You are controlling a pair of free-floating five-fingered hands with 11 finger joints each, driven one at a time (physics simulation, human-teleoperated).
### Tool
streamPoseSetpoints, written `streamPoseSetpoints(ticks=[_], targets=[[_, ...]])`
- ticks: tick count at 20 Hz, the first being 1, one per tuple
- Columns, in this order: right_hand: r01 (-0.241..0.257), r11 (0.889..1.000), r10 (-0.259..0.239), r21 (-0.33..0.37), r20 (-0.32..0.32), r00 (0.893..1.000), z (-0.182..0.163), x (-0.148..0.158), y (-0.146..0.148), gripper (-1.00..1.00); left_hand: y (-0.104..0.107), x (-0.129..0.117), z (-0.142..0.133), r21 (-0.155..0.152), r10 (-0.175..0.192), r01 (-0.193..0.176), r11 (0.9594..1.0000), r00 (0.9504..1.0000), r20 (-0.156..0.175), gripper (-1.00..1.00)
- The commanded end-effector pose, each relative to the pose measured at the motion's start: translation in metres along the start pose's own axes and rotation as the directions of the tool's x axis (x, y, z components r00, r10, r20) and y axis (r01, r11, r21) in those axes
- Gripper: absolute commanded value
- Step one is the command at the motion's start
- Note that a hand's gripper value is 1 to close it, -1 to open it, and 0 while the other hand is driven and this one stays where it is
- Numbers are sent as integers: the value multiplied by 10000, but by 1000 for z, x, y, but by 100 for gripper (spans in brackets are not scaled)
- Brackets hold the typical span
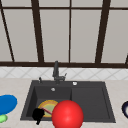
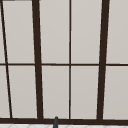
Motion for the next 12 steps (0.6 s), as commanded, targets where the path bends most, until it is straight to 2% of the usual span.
streamPoseSetpoints(ticks=[1, 5, 8, 9, 10, 11, 12], targets=[[299, 9912, -331, -1292, -223, 9992, 2, 7, -6, -100, 0, 0, 0, 0, 0, 0, 10000, 10000, 0, 0], [80, 9820, -81, -1890, -2, 10000, 10, 14, -14, -100, 0, 0, 0, 0, 0, 0, 10000, 10000, 0, 0], [-185, 9826, 306, -1851, 625, 9976, 11, 20, -18, -100, 0, 0, 0, 0, 0, 0, 10000, 10000, 0, 0], [-105, 9774, 235, -2112, 588, 9980, 14, 26, -11, -100, 0, 0, 0, 0, 0, 0, 10000, 10000, 0, 0], [-208, 9787, 264, -2043, 243, 9994, 16, 32, 4, -100, 0, 0, 0, 0, 0, 0, 10000, 10000, 0, 0], [-92, 9812, 142, -1928, 243, 9996, 9, 28, 3, -100, 0, 0, 0, 0, 0, 0, 10000, 10000, 0, 0], [-602, 9843, 658, -1658, 287, 9974, 5, 28, -7, -100, 0, 0, 0, 0, 0, 0, 10000, 10000, 0, 0]])
